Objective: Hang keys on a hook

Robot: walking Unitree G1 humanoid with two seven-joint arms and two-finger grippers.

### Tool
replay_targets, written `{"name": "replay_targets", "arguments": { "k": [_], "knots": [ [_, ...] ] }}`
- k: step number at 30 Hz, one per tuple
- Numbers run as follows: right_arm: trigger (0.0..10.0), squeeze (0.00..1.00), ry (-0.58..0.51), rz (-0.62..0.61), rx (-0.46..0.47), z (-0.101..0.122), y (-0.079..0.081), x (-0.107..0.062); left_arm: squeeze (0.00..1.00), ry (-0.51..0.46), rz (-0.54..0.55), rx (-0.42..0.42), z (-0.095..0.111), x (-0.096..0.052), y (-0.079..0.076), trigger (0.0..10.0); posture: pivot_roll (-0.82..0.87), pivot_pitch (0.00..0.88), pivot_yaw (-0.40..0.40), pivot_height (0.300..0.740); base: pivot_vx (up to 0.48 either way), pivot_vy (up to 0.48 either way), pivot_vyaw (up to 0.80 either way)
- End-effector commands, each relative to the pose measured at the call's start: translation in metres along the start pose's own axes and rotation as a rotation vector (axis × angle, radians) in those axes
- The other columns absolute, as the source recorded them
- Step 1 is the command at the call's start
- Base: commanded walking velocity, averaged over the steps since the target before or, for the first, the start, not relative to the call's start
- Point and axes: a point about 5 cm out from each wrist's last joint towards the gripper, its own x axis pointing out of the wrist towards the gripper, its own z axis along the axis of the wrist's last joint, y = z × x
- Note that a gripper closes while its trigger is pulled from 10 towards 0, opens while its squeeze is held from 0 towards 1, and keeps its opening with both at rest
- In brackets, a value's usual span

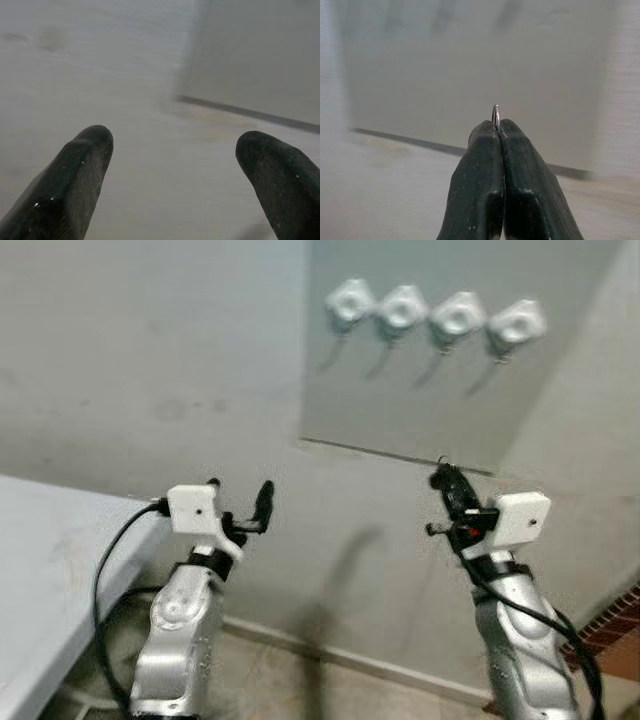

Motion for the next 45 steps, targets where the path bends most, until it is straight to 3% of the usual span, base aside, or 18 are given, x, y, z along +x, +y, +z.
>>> {"name": "replay_targets", "arguments": {
  "k": [1, 11, 21, 36, 45],
  "knots": [
    [10.0, 0.0, -0.014, 0.026, 0.014, 0.003, 0.008, 0.006, 0.0, -0.011, 0.024, 0.03, 0.005, -0.001, 0.008, 10.0, -0.01, 0.0, -0.021, 0.74, 0.0, 0.0, 0.0],
    [10.0, 0.0, -0.039, 0.088, 0.016, 0.011, 0.016, 0.019, 0.0, -0.048, -0.093, 0.042, 0.023, 0.014, -0.009, 10.0, 0.0, 0.0, -0.036, 0.74, 0.0, 0.0, 0.0],
    [10.0, 0.0, -0.137, 0.083, 0.011, 0.037, 0.013, 0.045, 0.0, -0.139, -0.279, 0.079, 0.049, 0.039, -0.046, 10.0, 0.0, 0.0, -0.041, 0.74, 0.0, 0.0, 0.0],
    [10.0, 0.0, -0.219, 0.005, -0.023, 0.057, -0.003, 0.05, 0.0, -0.179, -0.446, 0.105, 0.066, 0.048, -0.076, 10.0, -0.02, 0.0, -0.023, 0.74, 0.0, 0.0, 0.0],
    [10.0, 0.0, -0.266, 0.005, -0.055, 0.071, -0.008, 0.058, 0.0, -0.176, -0.49, 0.106, 0.065, 0.046, -0.084, 10.0, -0.02, 0.0, -0.016, 0.74, 0.0, 0.0, 0.0]
  ]
}}
